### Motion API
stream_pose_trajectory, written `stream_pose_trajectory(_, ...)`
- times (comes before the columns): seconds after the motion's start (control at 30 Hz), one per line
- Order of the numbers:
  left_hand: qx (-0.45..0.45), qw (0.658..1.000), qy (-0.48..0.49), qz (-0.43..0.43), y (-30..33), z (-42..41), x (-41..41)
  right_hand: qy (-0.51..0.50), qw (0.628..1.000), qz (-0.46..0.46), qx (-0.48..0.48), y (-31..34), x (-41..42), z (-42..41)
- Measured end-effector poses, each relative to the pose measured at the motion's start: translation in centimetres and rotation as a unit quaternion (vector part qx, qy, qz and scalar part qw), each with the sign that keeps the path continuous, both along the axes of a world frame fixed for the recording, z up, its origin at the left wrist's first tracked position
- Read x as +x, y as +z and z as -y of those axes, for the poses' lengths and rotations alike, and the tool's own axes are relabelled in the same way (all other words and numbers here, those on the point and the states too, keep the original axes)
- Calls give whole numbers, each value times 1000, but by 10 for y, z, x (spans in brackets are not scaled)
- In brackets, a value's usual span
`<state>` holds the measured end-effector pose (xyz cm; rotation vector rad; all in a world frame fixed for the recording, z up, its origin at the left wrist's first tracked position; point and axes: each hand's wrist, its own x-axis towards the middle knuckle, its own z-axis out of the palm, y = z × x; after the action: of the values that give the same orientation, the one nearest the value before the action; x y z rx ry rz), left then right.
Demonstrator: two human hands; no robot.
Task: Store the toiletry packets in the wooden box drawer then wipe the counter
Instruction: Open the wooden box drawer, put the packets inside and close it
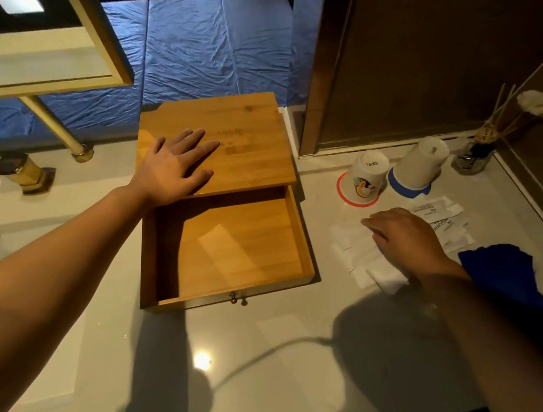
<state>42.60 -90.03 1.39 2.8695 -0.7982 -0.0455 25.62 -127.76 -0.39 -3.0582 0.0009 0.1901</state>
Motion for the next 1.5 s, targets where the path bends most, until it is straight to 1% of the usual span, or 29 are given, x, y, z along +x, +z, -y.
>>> stream_pose_trajectory(0.17,-3,1000,1,-5,2,1,-1,34,999,38,-5,0,-2,0)
stream_pose_trajectory(0.23,-3,1000,1,-5,2,1,0,29,999,46,1,-1,-5,-5)
stream_pose_trajectory(0.3,-5,1000,-1,-5,1,0,0,-2,995,92,42,6,-6,-12)
stream_pose_trajectory(0.37,-5,1000,-2,-2,0,-1,2,-10,978,183,96,27,-4,-30)
stream_pose_trajectory(0.43,-5,1000,-4,2,-3,-2,3,45,944,298,131,54,1,-58)
stream_pose_trajectory(0.47,-5,1000,-5,3,-4,-2,4,88,926,337,145,69,4,-78)
stream_pose_trajectory(0.53,-6,1000,-7,7,-5,-3,5,189,895,373,157,90,5,-122)
stream_pose_trajectory(0.57,-6,1000,-9,10,-5,-3,5,241,882,373,158,95,5,-143)
stream_pose_trajectory(0.6,-7,1000,-9,13,-6,-3,5,289,874,358,155,96,3,-164)
stream_pose_trajectory(0.67,-11,1000,-8,18,-6,-3,4,353,872,306,147,89,-1,-195)
stream_pose_trajectory(0.73,-14,1000,-7,18,-6,-2,3,379,875,265,143,75,-3,-213)
stream_pose_trajectory(0.83,-16,1000,-8,15,-5,-2,4,383,883,240,128,55,2,-230)
stream_pose_trajectory(0.97,-19,1000,-6,21,-5,-2,3,342,909,218,91,30,22,-232)
stream_pose_trajectory(1.13,-23,999,-9,27,-6,-1,4,291,943,157,46,19,42,-239)
stream_pose_trajectory(1.27,-29,999,-9,26,-6,-2,3,229,973,29,30,19,48,-246)
stream_pose_trajectory(1.37,-31,999,-7,23,-7,-2,3,154,987,-39,-3,23,30,-234)
stream_pose_trajectory(1.47,-32,999,-7,19,-7,-2,4,111,982,-150,-34,22,19,-221)
stream_pose_trajectory(1.5,-31,999,-7,19,-7,-2,4,106,978,-174,-39,21,19,-219)
